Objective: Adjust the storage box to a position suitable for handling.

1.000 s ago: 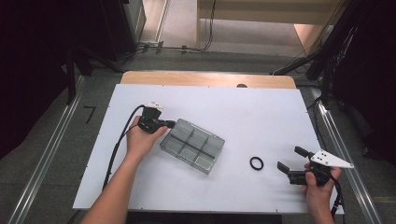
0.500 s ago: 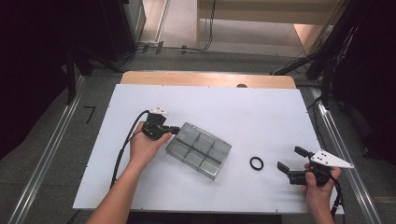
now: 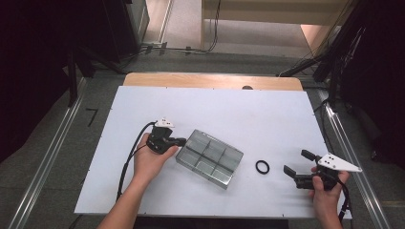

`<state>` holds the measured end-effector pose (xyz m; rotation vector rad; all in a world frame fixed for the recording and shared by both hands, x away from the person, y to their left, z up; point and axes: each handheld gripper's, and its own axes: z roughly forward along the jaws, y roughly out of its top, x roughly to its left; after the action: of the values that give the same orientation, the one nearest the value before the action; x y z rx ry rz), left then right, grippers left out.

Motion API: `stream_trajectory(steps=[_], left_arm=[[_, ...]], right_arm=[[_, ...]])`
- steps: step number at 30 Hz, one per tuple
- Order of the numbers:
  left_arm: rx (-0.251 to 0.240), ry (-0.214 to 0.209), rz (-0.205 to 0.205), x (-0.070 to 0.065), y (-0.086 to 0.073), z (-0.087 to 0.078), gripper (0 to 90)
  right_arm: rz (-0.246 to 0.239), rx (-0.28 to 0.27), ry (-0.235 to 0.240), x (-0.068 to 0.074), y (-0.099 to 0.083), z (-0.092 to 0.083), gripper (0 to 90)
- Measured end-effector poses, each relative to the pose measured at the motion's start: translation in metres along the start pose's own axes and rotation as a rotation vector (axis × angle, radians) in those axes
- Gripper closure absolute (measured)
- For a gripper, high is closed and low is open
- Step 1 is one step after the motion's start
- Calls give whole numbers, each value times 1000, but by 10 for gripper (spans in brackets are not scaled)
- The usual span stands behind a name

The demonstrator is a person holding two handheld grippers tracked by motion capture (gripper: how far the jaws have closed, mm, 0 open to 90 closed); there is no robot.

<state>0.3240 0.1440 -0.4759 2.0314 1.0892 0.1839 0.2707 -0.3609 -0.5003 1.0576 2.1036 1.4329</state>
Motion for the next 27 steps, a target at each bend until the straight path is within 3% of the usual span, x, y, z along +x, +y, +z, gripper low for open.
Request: stream_trajectory(steps=[10, 23, 27], left_arm=[[-33, -19, -40, -4, -21, -11, 900], [-42, -48, -39, -18, -37, -16, 900], [-28, -52, -35, -16, -41, -12, 900]], right_arm=[[0, 0, 2, 0, 0, 0, 0], [2, 3, 3, 0, 0, 0, 0], [3, 4, 3, 0, 0, 0, 0]])
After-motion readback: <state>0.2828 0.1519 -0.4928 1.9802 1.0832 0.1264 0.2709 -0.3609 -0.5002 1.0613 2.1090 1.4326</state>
